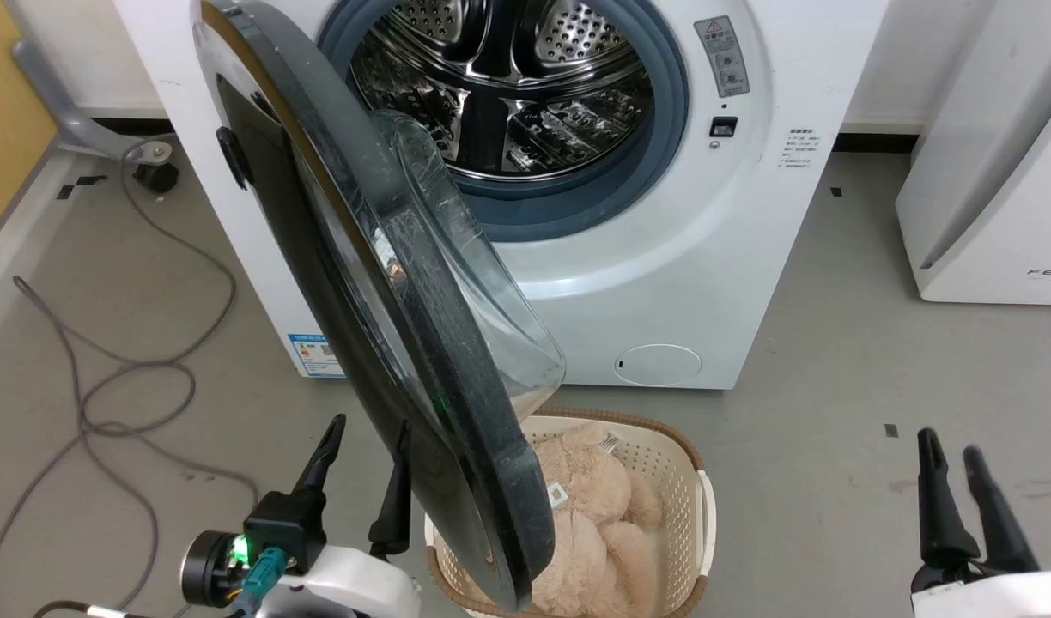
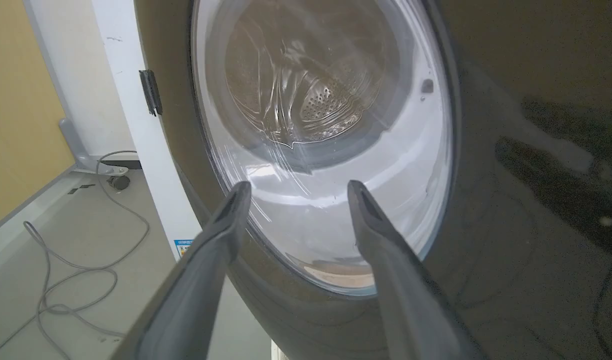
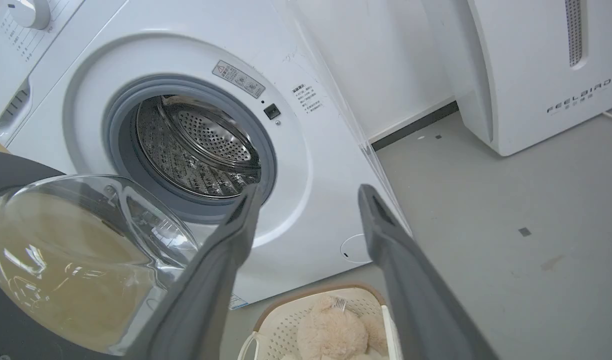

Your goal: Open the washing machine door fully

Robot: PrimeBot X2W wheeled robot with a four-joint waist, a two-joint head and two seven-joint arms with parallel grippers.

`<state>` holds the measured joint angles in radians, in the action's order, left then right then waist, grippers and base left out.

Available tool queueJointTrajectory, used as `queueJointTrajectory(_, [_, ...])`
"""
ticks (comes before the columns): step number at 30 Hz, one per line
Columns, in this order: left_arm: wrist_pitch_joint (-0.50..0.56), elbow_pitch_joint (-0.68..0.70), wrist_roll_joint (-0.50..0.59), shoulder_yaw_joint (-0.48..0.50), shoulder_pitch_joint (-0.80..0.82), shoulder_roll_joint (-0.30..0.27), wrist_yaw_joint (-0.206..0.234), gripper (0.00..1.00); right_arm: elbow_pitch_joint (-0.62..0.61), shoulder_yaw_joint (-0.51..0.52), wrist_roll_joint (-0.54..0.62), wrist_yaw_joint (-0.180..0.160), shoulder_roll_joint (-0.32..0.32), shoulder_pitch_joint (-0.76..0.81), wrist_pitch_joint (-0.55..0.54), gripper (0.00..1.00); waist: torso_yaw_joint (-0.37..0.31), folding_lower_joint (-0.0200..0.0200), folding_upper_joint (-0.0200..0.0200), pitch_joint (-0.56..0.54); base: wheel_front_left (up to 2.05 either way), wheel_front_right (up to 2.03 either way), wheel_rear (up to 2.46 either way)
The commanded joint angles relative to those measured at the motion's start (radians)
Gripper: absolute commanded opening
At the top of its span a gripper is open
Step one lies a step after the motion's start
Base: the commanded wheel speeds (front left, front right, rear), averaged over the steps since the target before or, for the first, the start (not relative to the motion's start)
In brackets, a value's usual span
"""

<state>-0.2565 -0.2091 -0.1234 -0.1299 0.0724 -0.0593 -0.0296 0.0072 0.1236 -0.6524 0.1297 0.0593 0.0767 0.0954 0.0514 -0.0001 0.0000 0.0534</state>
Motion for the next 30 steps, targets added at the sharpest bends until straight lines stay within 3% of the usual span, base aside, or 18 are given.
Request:
queueJointTrajectory(1, [-0.005, -0.003, 0.003, 0.005, -0.014, -0.003, 0.001, 1.0, -0.017, -0.001, 0.027, 0.001, -0.007, 0.007, 0.007, 1.0, -0.003, 0.0001, 0.0, -0.001, 0.0, 0.0, 0.0])
queueJointTrajectory(7, [-0.005, -0.004, 0.001, 0.026, -0.019, -0.006, 0.004, 1.0, -0.111, -0.022, 0.234, 0.001, -0.009, -0.003, 0.029, 1.0, -0.014, 0.0001, 0.0, -0.004, 0.0, 0.0, 0.0])
queueJointTrajectory(15, [-0.005, -0.006, 0.007, 0.03, -0.015, -0.007, 0.001, 1.0, -0.156, -0.053, 0.559, 0.001, -0.009, 0.023, -0.028, 1.0, -0.008, 0.0001, 0.0, -0.004, 0.0, 0.0, 0.0])
queueJointTrajectory(19, [-0.005, -0.009, 0.008, 0.029, -0.018, -0.005, 0.002, 1.0, -0.138, -0.037, 0.619, 0.001, -0.009, 0.033, -0.035, 1.0, -0.004, 0.0001, 0.0, -0.007, 0.0, 0.0, 0.0])
queueJointTrajectory(24, [-0.005, -0.015, 0.006, 0.029, -0.021, -0.004, -0.001, 1.0, -0.107, -0.032, 0.606, 0.001, -0.009, 0.036, -0.022, 1.0, -0.001, 0.0001, 0.0, -0.011, 0.0, 0.0, 0.0])
queueJointTrajectory(25, [-0.005, -0.016, 0.005, 0.029, -0.021, -0.004, -0.002, 0.51, -0.104, -0.033, 0.606, 0.001, -0.009, 0.036, -0.02, 1.0, -0.001, 0.0001, 0.0, -0.012, 0.0, 0.0, 0.0])
queueJointTrajectory(28, [-0.005, -0.015, 0.005, 0.03, -0.02, -0.004, -0.004, 0.32, -0.095, -0.033, 0.596, 0.001, -0.009, 0.035, -0.018, 1.0, -0.001, 0.0001, 0.0, -0.014, 0.0, 0.0, 0.0])
queueJointTrajectory(30, [-0.005, -0.013, 0.006, 0.031, -0.02, -0.004, -0.005, 0.09, -0.092, -0.032, 0.587, 0.001, -0.009, 0.034, -0.016, 1.0, -0.001, 0.0001, 0.0, -0.015, 0.0, 0.0, 0.0])
